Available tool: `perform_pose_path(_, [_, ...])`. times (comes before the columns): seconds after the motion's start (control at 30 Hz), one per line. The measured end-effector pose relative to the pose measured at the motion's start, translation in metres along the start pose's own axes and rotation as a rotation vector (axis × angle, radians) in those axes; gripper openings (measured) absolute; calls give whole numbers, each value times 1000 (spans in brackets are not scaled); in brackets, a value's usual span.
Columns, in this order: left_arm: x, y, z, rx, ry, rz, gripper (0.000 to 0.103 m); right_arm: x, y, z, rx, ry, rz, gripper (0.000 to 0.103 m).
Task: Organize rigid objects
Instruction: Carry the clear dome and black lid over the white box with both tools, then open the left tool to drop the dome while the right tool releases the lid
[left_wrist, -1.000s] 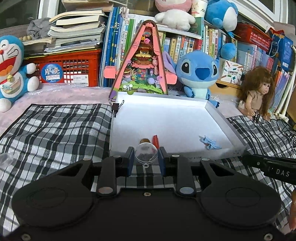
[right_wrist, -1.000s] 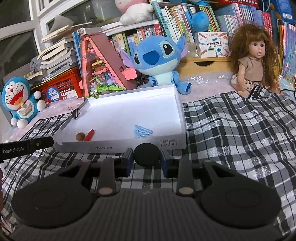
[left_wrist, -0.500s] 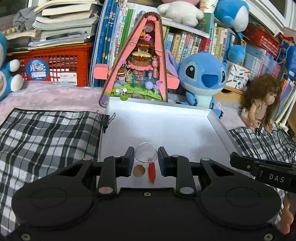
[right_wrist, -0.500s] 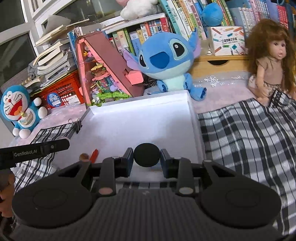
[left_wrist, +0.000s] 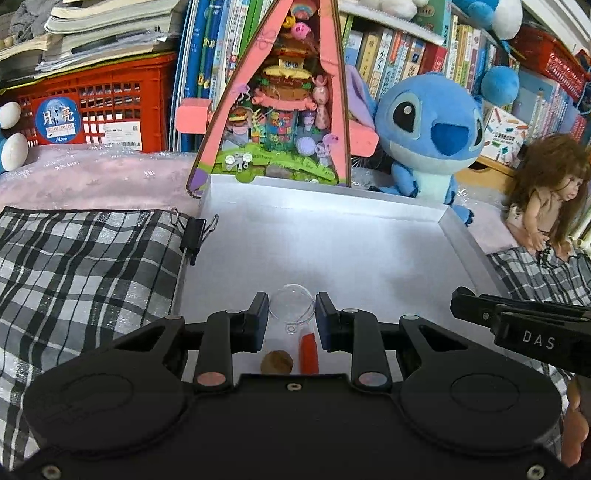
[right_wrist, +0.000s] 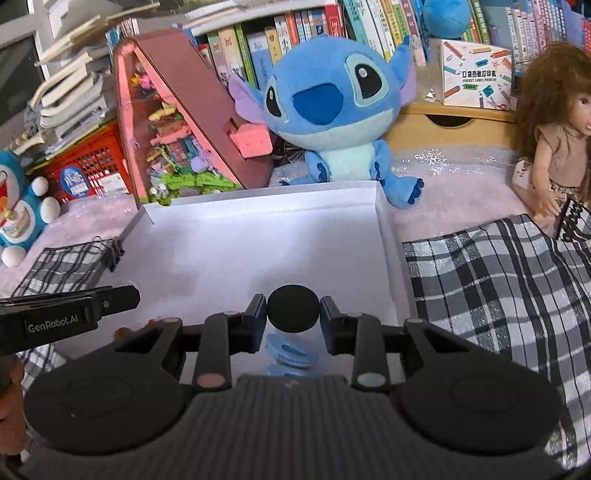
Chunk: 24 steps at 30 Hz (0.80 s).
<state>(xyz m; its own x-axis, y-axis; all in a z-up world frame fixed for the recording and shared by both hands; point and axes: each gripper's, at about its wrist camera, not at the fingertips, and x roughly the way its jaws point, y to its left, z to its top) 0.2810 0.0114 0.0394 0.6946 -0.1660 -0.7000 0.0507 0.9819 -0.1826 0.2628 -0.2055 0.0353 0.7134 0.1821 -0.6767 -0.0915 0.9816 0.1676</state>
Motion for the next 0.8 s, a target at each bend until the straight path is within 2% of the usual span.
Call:
perform_pose_path(0.3, [12,2,-4,9,6,36,26,19,3,1,-20,23,-26,36])
perform_pose_path(0.8, [13,3,-14,20,12,50,26,27,-6,-1,9,43,-31,36])
